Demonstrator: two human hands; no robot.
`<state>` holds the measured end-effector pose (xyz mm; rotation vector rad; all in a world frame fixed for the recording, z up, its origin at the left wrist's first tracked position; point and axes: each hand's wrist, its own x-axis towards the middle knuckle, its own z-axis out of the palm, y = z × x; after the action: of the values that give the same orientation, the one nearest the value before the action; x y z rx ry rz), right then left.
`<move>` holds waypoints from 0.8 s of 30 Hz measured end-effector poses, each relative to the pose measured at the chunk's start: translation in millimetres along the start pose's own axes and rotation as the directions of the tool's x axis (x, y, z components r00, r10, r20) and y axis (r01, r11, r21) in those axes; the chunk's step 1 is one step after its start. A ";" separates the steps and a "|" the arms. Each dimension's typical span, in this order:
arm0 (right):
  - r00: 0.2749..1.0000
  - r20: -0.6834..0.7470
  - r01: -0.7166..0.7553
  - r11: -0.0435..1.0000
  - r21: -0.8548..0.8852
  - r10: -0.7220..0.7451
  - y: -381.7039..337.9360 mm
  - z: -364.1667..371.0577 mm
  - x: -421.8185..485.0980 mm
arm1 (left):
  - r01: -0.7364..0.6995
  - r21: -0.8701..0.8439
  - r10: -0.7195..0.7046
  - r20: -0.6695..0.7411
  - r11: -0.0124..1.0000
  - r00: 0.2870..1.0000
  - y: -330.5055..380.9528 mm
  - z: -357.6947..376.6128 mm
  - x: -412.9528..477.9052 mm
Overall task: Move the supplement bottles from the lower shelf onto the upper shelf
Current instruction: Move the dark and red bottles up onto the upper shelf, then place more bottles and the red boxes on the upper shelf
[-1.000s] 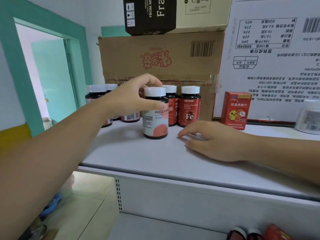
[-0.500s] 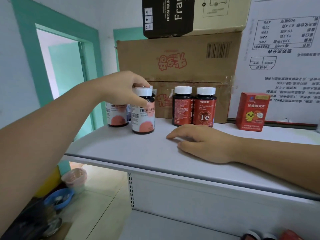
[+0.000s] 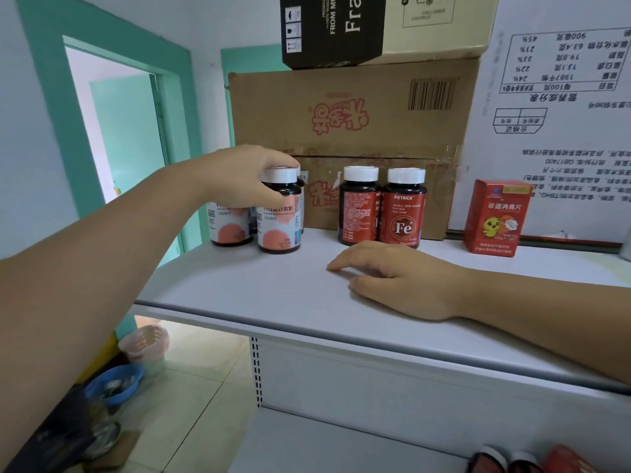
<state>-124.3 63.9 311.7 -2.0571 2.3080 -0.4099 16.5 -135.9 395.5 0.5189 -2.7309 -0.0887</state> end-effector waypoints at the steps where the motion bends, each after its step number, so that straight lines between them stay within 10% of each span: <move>1: 1.000 0.000 0.000 1.000 -0.002 0.000 0.3 0.2 0.1 | -0.001 0.004 0.001 -0.011 1.000 1.000 -0.3 2.0 -0.4; 15: 0.992 0.010 -0.118 0.973 -0.201 0.123 -18.4 -16.0 -28.5 | -0.124 0.104 0.151 -0.320 0.987 0.935 -1.9 28.1 -40.6; 24: 0.925 -0.171 -0.366 0.917 -0.159 0.339 -54.8 -22.1 -109.1 | -0.142 0.027 0.137 0.128 0.990 0.982 23.3 31.6 -119.2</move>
<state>-61.0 169.5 327.4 -1.6633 2.8303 -0.3395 100.7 -70.7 329.1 0.3403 -2.8876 -0.0376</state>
